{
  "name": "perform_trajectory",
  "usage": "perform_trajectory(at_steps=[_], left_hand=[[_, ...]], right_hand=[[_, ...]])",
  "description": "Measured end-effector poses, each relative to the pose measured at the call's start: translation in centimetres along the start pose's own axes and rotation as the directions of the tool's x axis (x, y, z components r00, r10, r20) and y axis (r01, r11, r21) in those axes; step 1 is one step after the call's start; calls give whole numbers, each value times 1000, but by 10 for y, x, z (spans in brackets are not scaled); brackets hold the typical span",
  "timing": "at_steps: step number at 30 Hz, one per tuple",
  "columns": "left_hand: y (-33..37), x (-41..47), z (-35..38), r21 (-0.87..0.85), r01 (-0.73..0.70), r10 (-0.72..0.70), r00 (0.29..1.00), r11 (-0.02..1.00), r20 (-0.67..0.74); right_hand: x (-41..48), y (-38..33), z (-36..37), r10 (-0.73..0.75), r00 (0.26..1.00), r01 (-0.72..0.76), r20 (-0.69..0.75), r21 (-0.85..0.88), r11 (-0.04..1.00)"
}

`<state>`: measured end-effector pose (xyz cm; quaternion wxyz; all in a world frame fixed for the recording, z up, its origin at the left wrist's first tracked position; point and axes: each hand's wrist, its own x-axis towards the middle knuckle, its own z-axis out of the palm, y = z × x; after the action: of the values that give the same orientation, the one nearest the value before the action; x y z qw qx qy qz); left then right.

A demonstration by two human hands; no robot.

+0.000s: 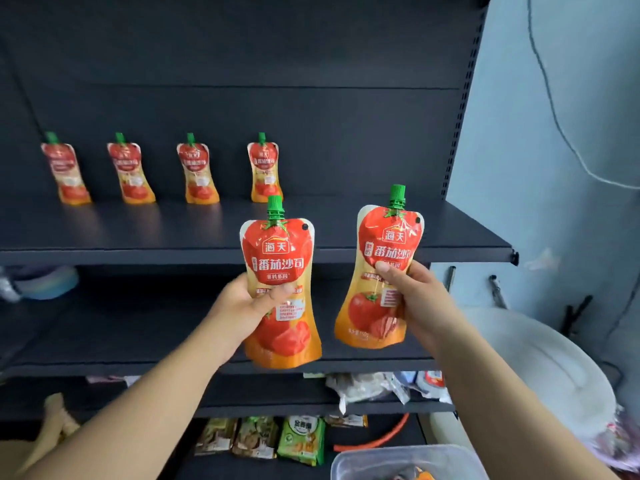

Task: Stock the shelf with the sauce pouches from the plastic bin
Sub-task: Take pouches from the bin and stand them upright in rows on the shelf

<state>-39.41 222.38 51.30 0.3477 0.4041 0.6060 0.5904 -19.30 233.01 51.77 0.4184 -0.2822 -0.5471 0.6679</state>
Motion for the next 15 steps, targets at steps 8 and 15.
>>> perform_trajectory(at_steps=[8, 15], left_hand=[[34, 13, -79, -30, -104, 103, 994, 994, -35], [40, 58, -83, 31, -111, 111, 994, 993, -1]], right_hand=[[15, -18, 82, -125, 992, 125, -27, 35, 991], [50, -33, 96, -184, 976, 182, -116, -27, 983]])
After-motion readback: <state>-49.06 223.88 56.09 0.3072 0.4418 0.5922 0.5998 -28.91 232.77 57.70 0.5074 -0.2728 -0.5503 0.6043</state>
